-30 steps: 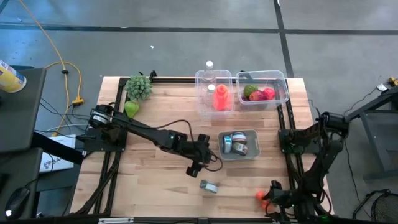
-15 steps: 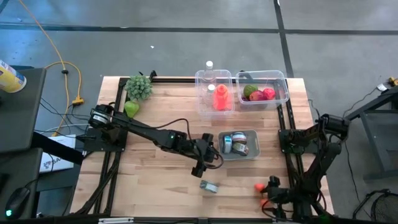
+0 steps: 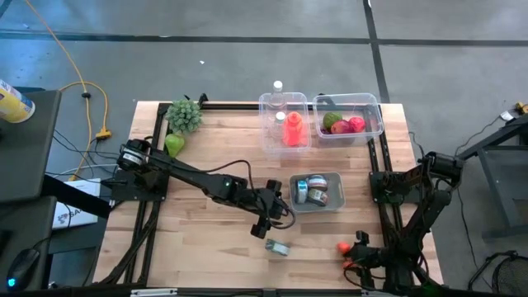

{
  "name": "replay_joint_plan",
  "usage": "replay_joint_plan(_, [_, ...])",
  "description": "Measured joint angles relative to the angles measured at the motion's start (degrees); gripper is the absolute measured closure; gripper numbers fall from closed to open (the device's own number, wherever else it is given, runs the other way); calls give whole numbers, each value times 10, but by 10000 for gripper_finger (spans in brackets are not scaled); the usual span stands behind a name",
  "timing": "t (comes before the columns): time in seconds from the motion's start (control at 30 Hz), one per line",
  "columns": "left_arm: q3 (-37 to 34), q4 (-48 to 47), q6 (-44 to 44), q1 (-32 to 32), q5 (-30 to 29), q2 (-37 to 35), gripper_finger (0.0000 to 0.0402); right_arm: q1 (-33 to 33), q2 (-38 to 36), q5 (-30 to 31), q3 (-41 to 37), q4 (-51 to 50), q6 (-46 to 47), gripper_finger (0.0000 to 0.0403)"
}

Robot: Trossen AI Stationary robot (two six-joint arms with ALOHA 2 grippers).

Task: Pick & Place Food Item
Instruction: Put the tangerines into the right transparent bin

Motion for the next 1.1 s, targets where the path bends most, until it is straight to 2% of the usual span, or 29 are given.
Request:
replay_joint_plan(0.3, [0,-2,5,0,0,0,135,-5,0,-33,0,19,-7,391])
replay_joint_plan(0.57, [0,-3,4,0,0,0,135,-39,0,-49,0,10,-37,399])
replay_joint_plan(0.73, [0,-9,3,0,28,0,135,-64,-5,-51,0,9,-89,400])
replay_joint_plan(1.0, [0,-13,27,2,36,-1,135,-104,-54,-49,0,4,-139,400])
replay_joint_plan(1.1, [0,-15,33,6,36,-5,135,-117,-87,-25,0,-7,-155,400])
